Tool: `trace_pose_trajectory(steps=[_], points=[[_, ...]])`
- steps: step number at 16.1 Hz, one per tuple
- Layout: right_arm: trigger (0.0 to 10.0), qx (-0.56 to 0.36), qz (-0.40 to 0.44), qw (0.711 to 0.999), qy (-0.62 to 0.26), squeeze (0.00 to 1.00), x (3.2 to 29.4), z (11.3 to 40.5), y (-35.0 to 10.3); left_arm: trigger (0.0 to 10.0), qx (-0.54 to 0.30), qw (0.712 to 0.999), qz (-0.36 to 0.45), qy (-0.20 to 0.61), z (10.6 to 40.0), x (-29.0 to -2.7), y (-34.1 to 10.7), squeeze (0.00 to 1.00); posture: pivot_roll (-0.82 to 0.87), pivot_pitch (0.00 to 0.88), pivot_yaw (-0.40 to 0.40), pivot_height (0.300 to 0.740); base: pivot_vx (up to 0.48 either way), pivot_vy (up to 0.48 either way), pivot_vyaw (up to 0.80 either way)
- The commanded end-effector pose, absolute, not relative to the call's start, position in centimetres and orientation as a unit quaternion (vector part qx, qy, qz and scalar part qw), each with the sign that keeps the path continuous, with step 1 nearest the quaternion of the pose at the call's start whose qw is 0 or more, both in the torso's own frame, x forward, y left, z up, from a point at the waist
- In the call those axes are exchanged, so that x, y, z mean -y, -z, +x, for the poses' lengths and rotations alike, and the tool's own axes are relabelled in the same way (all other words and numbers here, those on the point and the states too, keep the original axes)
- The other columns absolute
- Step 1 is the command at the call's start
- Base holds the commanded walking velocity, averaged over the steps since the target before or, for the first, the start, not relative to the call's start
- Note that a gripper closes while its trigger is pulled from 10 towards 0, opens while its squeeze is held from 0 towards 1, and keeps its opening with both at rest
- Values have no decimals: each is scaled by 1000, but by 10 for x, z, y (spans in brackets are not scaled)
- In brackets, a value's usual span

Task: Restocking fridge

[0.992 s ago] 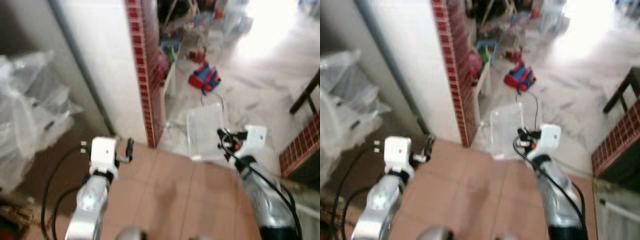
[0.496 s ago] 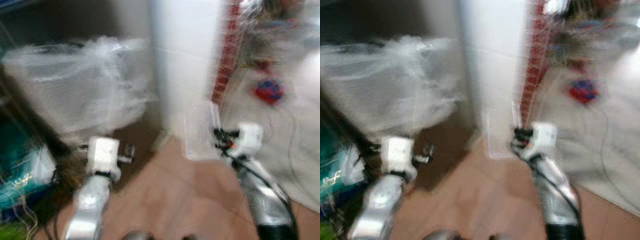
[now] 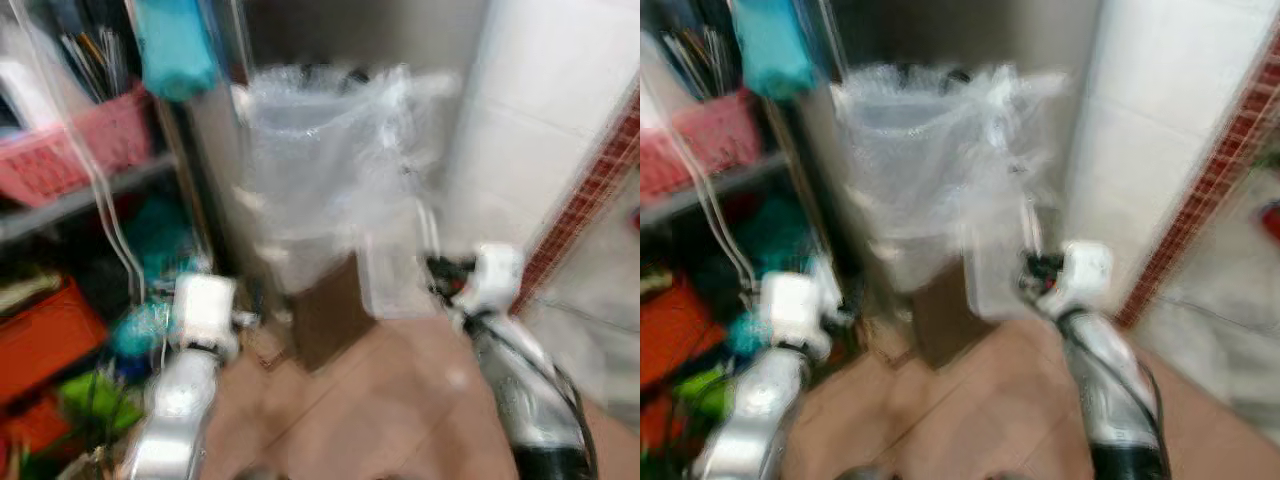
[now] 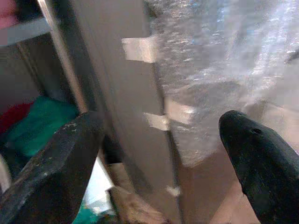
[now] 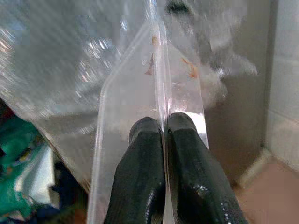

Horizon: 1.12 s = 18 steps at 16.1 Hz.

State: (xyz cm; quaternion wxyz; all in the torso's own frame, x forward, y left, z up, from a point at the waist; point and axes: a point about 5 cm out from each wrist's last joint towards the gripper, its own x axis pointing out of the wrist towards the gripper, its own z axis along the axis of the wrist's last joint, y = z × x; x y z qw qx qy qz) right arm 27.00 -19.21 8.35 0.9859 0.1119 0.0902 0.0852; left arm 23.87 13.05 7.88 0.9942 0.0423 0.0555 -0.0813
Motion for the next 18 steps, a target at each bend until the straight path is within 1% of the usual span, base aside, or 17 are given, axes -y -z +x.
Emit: trace_pose_trajectory(steps=[1, 8, 12, 14, 18], points=[[10000, -74, 112, 986, -95, 0, 186, 274, -91, 10000, -46, 994, 58, 75, 241, -137, -83, 0, 24, 0, 8, 740, 0, 0, 0], [10000, -83, 118, 986, -80, 0, 187, 269, -87, 10000, -21, 996, 38, 76, 247, -145, -92, 0, 16, 0, 10, 740, 0, 0, 0], [10000, -82, 126, 986, -77, 0, 187, 271, -89, 10000, -20, 996, 33, 84, 246, -143, -92, 0, 15, 0, 12, 740, 0, 0, 0], [10000, -84, 126, 986, -74, 0, 189, 272, -88, 10000, -23, 996, 26, 81, 247, -143, -92, 0, 15, 0, 10, 740, 0, 0, -800], [10000, -87, 126, 986, -73, 0, 189, 272, -87, 10000, -31, 995, 21, 89, 245, -139, -89, 0, 15, 0, 10, 740, 0, 421, -800]])
